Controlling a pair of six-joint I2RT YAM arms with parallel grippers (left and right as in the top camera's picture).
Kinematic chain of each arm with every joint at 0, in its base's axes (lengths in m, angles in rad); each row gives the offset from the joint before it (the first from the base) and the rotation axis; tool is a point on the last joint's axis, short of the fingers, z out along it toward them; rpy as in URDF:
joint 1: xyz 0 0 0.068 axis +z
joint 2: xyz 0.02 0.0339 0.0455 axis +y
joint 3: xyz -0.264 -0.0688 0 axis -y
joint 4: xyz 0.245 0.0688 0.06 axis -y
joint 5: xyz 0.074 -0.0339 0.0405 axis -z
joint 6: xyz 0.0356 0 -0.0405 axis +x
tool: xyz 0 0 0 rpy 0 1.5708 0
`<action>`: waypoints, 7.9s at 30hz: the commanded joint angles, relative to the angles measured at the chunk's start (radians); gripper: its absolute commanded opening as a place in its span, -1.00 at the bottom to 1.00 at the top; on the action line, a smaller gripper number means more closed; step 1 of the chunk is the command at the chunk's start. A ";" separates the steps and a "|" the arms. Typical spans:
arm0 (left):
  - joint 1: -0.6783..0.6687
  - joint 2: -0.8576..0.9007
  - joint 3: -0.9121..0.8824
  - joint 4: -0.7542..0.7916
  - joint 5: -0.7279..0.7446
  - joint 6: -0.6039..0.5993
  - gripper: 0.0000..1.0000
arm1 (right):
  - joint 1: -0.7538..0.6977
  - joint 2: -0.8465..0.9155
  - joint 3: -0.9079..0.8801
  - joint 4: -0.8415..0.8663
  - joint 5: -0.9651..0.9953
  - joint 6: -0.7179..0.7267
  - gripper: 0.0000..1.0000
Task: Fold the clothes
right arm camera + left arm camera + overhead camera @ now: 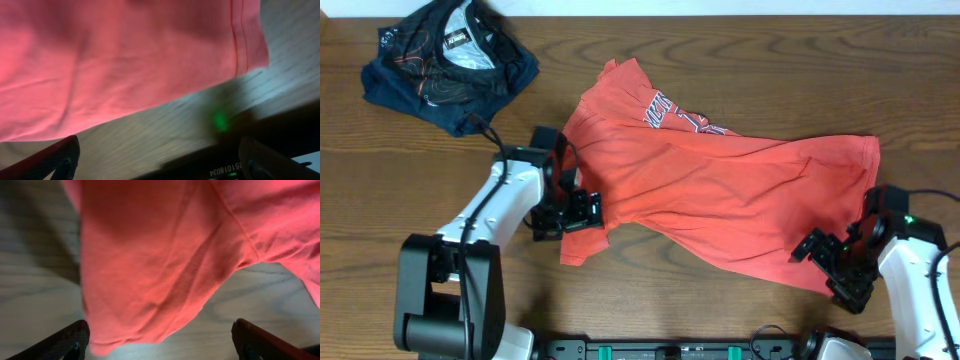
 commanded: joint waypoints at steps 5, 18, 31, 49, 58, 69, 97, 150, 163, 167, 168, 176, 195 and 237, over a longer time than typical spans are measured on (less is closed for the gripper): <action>-0.003 0.021 -0.010 0.030 -0.009 -0.029 0.79 | 0.011 -0.012 -0.056 0.029 0.004 0.045 0.96; -0.003 0.090 -0.010 0.061 -0.040 -0.028 0.79 | 0.011 -0.012 -0.085 0.047 0.174 0.197 0.94; -0.003 0.094 -0.010 0.082 -0.040 -0.028 0.79 | 0.010 -0.012 -0.086 0.097 0.262 0.419 0.93; -0.003 0.094 -0.010 0.082 -0.040 -0.024 0.79 | 0.010 -0.012 -0.249 0.336 0.232 0.484 0.67; -0.003 0.094 -0.010 0.082 -0.040 -0.024 0.50 | 0.010 -0.012 -0.301 0.377 0.231 0.505 -0.97; -0.003 0.054 -0.009 0.048 -0.040 -0.025 -0.88 | 0.010 -0.013 -0.214 0.300 0.228 0.504 -0.98; -0.003 -0.624 0.141 -0.105 -0.127 -0.022 -0.88 | 0.010 -0.248 0.309 -0.019 0.201 0.257 -0.97; -0.002 0.012 1.239 0.491 -0.438 -0.011 -0.90 | -0.074 0.375 1.440 0.332 -0.266 0.091 -0.97; -0.002 0.114 1.260 0.071 -0.436 0.008 -0.88 | -0.069 0.457 1.442 -0.051 -0.111 -0.054 -0.97; -0.002 0.198 1.260 -0.146 -0.436 -0.010 -0.87 | -0.068 0.481 1.363 -0.150 -0.108 -0.054 -0.97; -0.002 0.219 1.260 -0.204 -0.436 -0.025 -0.87 | -0.068 0.481 1.335 -0.159 -0.104 -0.055 -0.97; -0.002 0.304 1.260 -0.524 -0.436 -0.079 -0.88 | -0.067 0.481 1.052 -0.185 -0.101 -0.065 -0.97; -0.128 0.253 0.903 -0.716 -0.306 -0.159 -0.88 | -0.069 0.450 0.725 -0.122 -0.017 -0.038 -0.98; -0.410 -0.291 0.075 -0.569 -0.193 -0.411 -0.88 | -0.208 0.016 0.373 -0.171 0.213 0.070 -0.98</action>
